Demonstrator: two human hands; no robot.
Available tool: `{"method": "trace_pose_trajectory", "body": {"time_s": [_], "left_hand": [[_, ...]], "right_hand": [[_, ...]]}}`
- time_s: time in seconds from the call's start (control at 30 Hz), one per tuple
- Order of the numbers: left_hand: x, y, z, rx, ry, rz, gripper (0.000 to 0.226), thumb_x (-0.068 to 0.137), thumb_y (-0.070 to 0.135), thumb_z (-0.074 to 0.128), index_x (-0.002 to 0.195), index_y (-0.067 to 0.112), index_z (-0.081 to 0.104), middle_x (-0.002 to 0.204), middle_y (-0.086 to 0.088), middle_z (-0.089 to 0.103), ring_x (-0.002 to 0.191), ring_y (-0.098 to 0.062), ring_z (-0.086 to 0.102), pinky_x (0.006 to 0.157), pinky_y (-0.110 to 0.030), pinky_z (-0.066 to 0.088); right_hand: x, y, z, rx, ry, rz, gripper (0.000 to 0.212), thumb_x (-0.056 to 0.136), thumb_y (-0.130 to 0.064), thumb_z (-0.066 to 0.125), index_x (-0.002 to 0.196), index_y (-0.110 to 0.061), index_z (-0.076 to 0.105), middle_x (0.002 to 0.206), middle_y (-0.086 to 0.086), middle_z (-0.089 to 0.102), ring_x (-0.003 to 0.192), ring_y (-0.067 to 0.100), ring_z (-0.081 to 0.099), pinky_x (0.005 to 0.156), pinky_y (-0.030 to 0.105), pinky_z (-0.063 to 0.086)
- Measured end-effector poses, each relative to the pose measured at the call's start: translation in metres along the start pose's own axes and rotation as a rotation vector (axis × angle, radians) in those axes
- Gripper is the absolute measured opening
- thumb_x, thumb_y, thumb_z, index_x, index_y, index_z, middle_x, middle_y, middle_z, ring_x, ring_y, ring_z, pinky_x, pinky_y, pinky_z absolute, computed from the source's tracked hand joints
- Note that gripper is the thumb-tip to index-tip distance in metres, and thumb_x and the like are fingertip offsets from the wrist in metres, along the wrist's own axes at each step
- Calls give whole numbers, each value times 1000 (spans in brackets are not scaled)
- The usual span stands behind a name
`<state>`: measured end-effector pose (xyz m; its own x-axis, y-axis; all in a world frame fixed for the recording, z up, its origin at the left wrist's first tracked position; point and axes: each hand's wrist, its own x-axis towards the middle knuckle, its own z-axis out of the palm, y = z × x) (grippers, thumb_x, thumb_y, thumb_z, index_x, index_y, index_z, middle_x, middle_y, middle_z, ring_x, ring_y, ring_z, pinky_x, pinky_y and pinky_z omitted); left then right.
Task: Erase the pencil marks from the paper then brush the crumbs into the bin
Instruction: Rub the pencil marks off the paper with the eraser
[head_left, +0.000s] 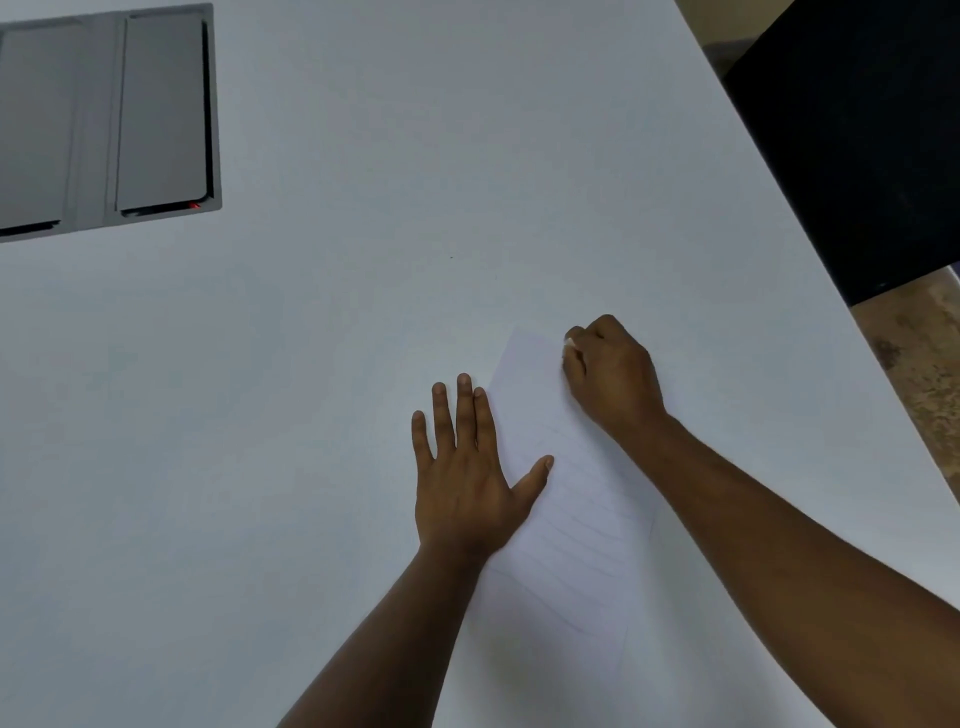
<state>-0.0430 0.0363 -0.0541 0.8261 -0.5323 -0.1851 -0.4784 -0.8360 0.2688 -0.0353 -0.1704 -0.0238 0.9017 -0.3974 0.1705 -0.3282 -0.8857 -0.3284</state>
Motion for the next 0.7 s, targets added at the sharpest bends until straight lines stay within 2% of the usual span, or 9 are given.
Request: {"method": "trace_pose_trajectory", "body": {"time_s": [0.13, 0.27, 0.37, 0.4, 0.53, 0.6, 0.7], "left_hand": [[1, -1, 2, 4, 21, 17, 104, 92, 84, 17, 163, 9, 2, 172, -9, -7, 157, -29, -17, 127, -55, -2], [0, -4, 5, 35, 36, 43, 100, 93, 79, 11, 163, 7, 10, 172, -12, -3, 158, -32, -10, 126, -57, 3], [0, -1, 4, 24, 28, 21, 105, 92, 84, 13, 163, 8, 3, 172, -10, -7, 158, -30, -15, 127, -54, -1], [0, 0, 3, 17, 16, 12, 106, 91, 85, 14, 163, 9, 0, 172, -9, -10, 157, -28, -18, 127, -54, -2], [0, 1, 0, 0, 9, -5, 107, 90, 86, 14, 163, 10, -4, 171, -6, -14, 156, -26, -22, 127, -54, -3], [0, 1, 1, -2, 10, -6, 107, 91, 86, 16, 163, 10, -3, 171, -7, -14, 156, -26, -22, 127, -54, -3], [1, 0, 3, 2, 27, 3, 107, 91, 86, 15, 163, 8, 1, 171, -11, -11, 157, -29, -16, 127, -54, 0]], "right_hand": [[-30, -32, 1, 152, -84, -171, 20, 95, -17, 56, 99, -7, 73, 88, 8, 62, 74, 24, 63, 65, 33, 54], [-57, -47, 8, 183, -278, -360, 31, 98, -27, 45, 101, -10, 71, 89, 2, 59, 73, 18, 57, 59, 34, 52], [-27, -29, 17, 44, -237, -271, 56, 95, -44, 22, 102, -9, 65, 93, 2, 58, 81, 19, 59, 64, 28, 46], [-15, -21, 17, 3, -176, -220, 55, 95, -44, 23, 100, -9, 65, 92, 1, 57, 80, 19, 59, 64, 26, 45], [13, -4, 11, 41, -17, -105, 18, 95, -14, 57, 94, -2, 70, 83, 8, 56, 65, 24, 58, 57, 32, 53], [6, -11, 6, 102, -20, -82, 12, 93, -10, 62, 94, -4, 71, 84, 7, 57, 67, 22, 59, 61, 31, 53], [-20, -35, 8, 207, -125, -235, 18, 93, -18, 57, 96, -8, 72, 84, 7, 59, 71, 22, 60, 63, 31, 52]]}}
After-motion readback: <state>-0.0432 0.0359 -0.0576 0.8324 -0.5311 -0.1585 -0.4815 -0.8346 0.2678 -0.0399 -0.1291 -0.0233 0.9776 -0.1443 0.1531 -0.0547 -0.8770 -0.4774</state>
